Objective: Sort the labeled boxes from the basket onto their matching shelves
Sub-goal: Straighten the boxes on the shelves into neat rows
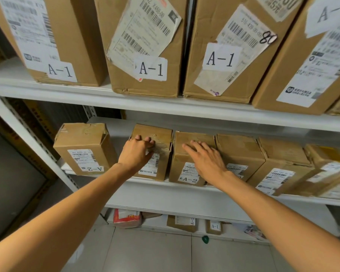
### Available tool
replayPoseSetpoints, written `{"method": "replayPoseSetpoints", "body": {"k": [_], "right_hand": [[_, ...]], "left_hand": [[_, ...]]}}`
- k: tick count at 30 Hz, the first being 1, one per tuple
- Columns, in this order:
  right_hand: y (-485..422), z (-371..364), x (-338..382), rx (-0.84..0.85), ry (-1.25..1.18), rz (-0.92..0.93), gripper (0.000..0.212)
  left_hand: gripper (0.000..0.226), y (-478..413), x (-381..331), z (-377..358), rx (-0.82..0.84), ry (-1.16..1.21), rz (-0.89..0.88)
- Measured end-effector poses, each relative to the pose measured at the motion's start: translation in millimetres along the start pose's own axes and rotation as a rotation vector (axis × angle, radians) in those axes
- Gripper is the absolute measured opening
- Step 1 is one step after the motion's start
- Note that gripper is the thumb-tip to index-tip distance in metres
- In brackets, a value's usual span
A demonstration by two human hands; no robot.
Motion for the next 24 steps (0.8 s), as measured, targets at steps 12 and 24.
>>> {"method": "replayPoseSetpoints", "body": {"k": [12,24], "right_hand": [[-37.6,18.0,89.0,-0.155,-0.05,0.152,0.059],[-65.9,4.8,104.2,-0.128,-0.096,0.118,0.057]], "left_hand": [[0.091,52.7,197.8,27.4,-0.108,0.016,0.679],[0.12,28.9,206.9,-10.8,-0.029,0.412,0.83]]}}
Point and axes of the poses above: each hand's wrist, its own y-axis away from the middle knuckle, its own z-axis out of the back of the hand, x = y × z, the point moved 9 cm from there along -y, towards the middle knuckle, and after that the axes turned 9 degrees about z, right-handed, at the moved point
